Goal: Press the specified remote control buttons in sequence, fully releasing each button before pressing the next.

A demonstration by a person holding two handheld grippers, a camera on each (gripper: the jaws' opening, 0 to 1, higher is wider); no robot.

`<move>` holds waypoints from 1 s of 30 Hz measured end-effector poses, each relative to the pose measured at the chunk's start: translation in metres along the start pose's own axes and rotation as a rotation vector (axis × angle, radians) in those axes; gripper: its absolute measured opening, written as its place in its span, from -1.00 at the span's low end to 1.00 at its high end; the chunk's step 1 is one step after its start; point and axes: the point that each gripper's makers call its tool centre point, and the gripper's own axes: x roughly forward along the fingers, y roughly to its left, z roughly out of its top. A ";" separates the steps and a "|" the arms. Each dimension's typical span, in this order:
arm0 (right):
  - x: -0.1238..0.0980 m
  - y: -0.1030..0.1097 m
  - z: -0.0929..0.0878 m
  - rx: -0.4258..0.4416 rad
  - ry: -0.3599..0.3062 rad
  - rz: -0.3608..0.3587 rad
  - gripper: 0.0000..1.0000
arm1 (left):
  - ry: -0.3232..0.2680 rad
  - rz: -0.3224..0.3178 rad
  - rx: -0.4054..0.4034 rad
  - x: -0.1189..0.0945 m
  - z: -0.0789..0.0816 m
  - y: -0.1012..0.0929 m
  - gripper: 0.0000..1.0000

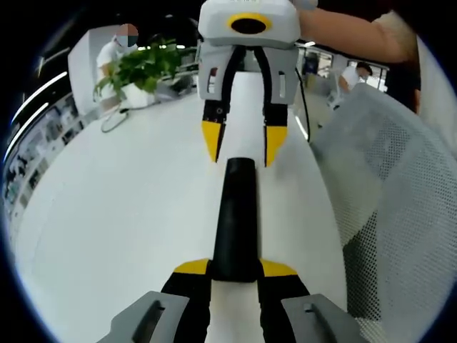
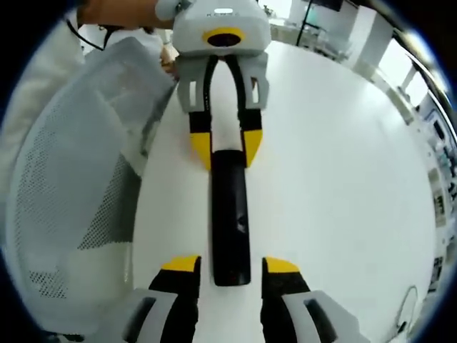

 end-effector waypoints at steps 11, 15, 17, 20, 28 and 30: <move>-0.001 0.000 -0.011 0.021 0.004 -0.003 -0.40 | 0.007 -0.002 0.003 0.000 0.001 0.000 -0.53; 0.000 0.001 -0.014 0.027 0.003 0.001 -0.41 | 0.010 -0.003 0.004 0.000 0.001 0.000 -0.53; 0.001 0.001 -0.014 0.031 0.000 0.002 -0.40 | 0.014 -0.004 0.006 0.000 0.001 0.000 -0.53; 0.001 0.002 -0.016 0.037 0.001 0.003 -0.41 | 0.017 -0.004 0.007 0.000 0.001 0.000 -0.53; 0.004 0.002 -0.017 0.043 -0.006 0.004 -0.42 | 0.020 -0.006 0.008 -0.001 0.001 -0.001 -0.53; 0.005 0.002 -0.017 0.047 -0.010 0.005 -0.43 | 0.021 -0.005 0.007 -0.001 0.000 -0.001 -0.53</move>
